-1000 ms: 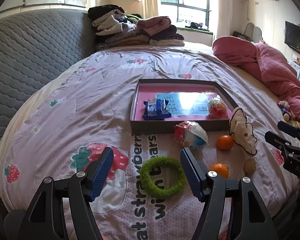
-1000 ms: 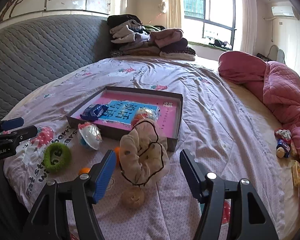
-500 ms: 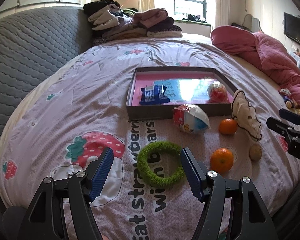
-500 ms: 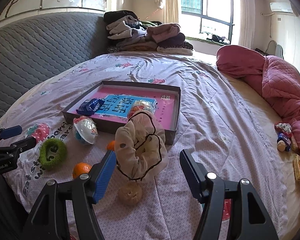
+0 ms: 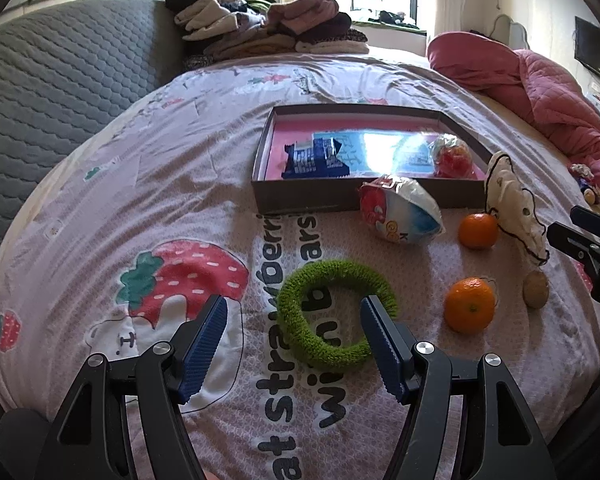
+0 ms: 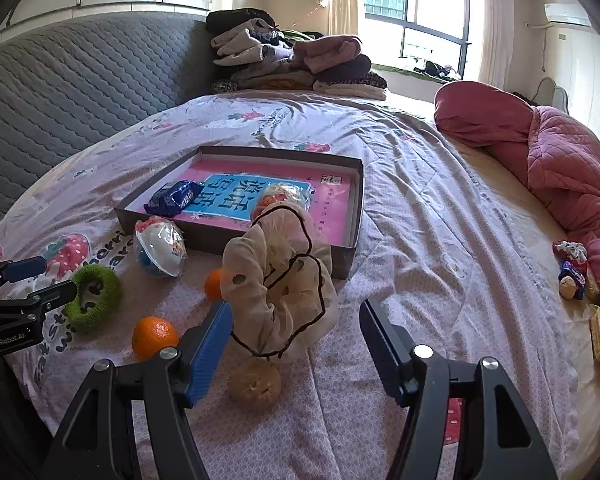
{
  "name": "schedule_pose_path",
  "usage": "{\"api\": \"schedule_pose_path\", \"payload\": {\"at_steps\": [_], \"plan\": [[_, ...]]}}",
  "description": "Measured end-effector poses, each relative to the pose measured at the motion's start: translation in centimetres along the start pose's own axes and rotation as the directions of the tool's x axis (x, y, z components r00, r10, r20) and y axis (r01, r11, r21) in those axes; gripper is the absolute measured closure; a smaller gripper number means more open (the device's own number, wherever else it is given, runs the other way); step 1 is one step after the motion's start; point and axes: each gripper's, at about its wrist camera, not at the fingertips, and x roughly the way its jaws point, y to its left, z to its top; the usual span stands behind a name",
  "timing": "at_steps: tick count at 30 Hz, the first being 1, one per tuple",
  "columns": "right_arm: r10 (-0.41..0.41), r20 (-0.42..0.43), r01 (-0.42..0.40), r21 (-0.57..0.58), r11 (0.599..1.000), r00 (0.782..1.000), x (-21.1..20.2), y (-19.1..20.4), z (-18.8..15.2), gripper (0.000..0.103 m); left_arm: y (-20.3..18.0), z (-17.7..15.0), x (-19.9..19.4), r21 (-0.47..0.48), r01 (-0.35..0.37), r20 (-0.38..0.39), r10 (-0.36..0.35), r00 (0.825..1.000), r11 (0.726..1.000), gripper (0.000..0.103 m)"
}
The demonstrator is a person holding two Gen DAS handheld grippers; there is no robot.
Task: Organize objects
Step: 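Move the left tool to the green ring while the right tool approaches the white scrunchie, then close the left tool on the green ring while the right tool grasps the white scrunchie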
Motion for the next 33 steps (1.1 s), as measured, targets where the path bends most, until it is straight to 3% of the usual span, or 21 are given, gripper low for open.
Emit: {"api": "schedule_pose_path", "payload": {"at_steps": [15, 23, 30, 33], "plan": [[-0.022, -0.034, 0.021, -0.021, 1.0, 0.999, 2.3, 0.6, -0.2, 0.037, 0.9, -0.5, 3.9, -0.023, -0.004, -0.064, 0.002, 0.998, 1.0, 0.032], [-0.034, -0.059, 0.031, -0.04, 0.999, 0.998, 3.8, 1.0, -0.2, 0.037, 1.0, 0.1, 5.3, -0.035, -0.013, -0.048, 0.011, 0.999, 0.999, 0.033], [-0.014, -0.097, 0.015, 0.008, 1.0, 0.995, 6.0, 0.6, 0.2, 0.037, 0.5, 0.5, 5.7, -0.026, 0.012, -0.042, -0.013, 0.999, 1.0, 0.047], [0.005, -0.1, 0.0, 0.048, 0.999, 0.995, 6.5, 0.0, 0.2, 0.05, 0.3, 0.5, 5.7, -0.015, 0.025, -0.036, -0.025, 0.999, 1.0, 0.057]]}}
